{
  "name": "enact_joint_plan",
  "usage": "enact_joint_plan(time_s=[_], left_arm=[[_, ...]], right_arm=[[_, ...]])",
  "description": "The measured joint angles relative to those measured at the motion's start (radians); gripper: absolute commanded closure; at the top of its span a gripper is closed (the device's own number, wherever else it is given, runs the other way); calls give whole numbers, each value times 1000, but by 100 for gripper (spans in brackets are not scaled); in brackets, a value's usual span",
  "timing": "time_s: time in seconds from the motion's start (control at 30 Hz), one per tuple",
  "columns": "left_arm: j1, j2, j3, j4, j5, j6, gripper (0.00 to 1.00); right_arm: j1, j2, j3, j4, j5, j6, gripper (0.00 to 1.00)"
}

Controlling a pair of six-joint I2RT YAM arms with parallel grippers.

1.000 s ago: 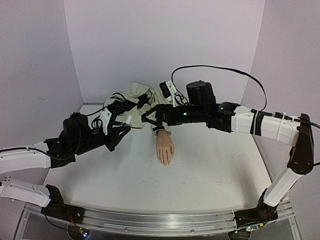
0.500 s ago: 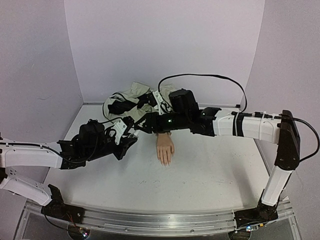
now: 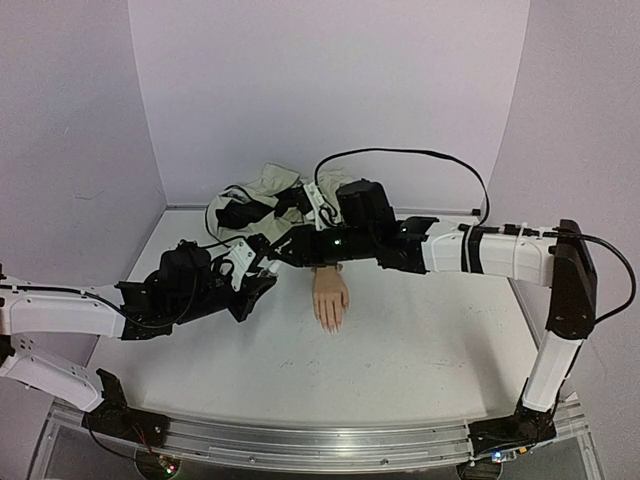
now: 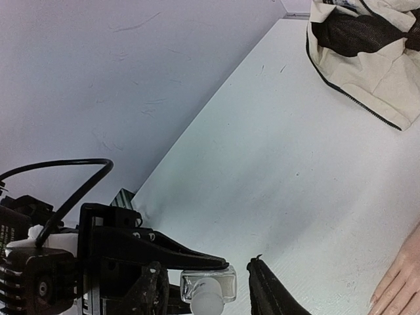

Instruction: Paint the nails

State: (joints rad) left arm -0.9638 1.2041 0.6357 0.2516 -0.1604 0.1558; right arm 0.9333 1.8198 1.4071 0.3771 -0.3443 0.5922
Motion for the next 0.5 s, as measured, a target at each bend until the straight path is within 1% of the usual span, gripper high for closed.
enact_joint_plan(time_s=[0.1, 0.2, 0.47, 0.5], left_arm=[[0, 0, 0, 0, -3, 0, 100], [0, 0, 0, 0, -9, 0, 100], [0, -6, 0, 0, -19, -5, 100], [0, -8, 0, 0, -19, -6, 100]], right_arm=[[0, 10, 0, 7, -16, 3, 56], [0, 15, -1, 8, -27, 3, 61], [0, 16, -2, 14, -46, 2, 64], [0, 18, -2, 14, -49, 2, 65]])
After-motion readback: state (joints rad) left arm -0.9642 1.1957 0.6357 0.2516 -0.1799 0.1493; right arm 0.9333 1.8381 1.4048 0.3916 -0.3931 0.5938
